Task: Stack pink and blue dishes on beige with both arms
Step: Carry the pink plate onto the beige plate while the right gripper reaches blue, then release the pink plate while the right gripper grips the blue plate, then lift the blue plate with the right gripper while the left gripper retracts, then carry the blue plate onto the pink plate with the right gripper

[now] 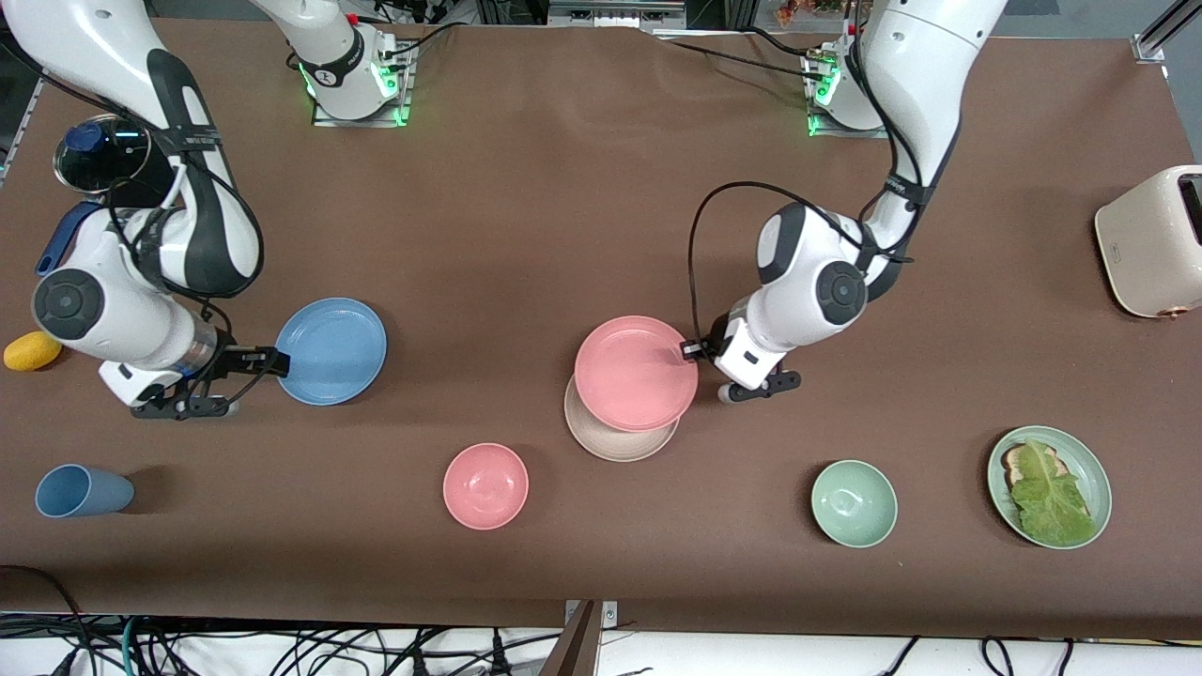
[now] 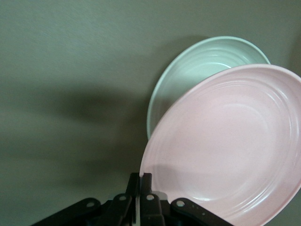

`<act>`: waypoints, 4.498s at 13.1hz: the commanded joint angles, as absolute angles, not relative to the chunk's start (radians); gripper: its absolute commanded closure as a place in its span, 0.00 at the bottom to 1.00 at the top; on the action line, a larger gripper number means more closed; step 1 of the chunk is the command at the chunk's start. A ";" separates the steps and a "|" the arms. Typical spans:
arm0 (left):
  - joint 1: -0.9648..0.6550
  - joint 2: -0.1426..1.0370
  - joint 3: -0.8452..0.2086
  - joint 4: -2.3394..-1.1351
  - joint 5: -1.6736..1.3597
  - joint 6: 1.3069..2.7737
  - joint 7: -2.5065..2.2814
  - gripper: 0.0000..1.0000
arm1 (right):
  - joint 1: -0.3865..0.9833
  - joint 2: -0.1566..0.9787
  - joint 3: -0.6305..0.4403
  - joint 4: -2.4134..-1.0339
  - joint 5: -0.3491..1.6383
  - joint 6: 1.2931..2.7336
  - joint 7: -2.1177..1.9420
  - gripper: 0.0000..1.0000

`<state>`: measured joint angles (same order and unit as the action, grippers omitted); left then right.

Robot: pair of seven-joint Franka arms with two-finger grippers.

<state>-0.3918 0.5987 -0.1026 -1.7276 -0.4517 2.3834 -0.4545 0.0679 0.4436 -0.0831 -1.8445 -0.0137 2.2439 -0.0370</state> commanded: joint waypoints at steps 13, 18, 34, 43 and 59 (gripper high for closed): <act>-0.428 0.733 -0.084 -1.612 -0.465 2.451 -0.529 0.62 | 0.026 0.383 -0.104 -2.152 0.006 2.545 -0.114 0.01; -0.413 0.694 -0.084 -1.617 -0.463 2.445 -0.525 0.00 | 0.025 0.410 -0.104 -2.154 0.012 2.566 -0.114 0.11; -0.102 0.416 -0.077 -1.589 -0.092 1.830 -0.086 0.00 | 0.025 0.431 -0.097 -2.152 0.040 2.579 -0.112 0.87; -0.025 0.374 -0.052 -1.478 -0.025 1.646 0.084 0.00 | 0.026 0.403 -0.091 -2.051 0.038 2.440 -0.123 1.00; -0.029 0.147 -0.005 -1.374 -0.018 1.392 0.084 0.00 | 0.256 0.489 0.095 -1.620 0.041 2.109 0.305 1.00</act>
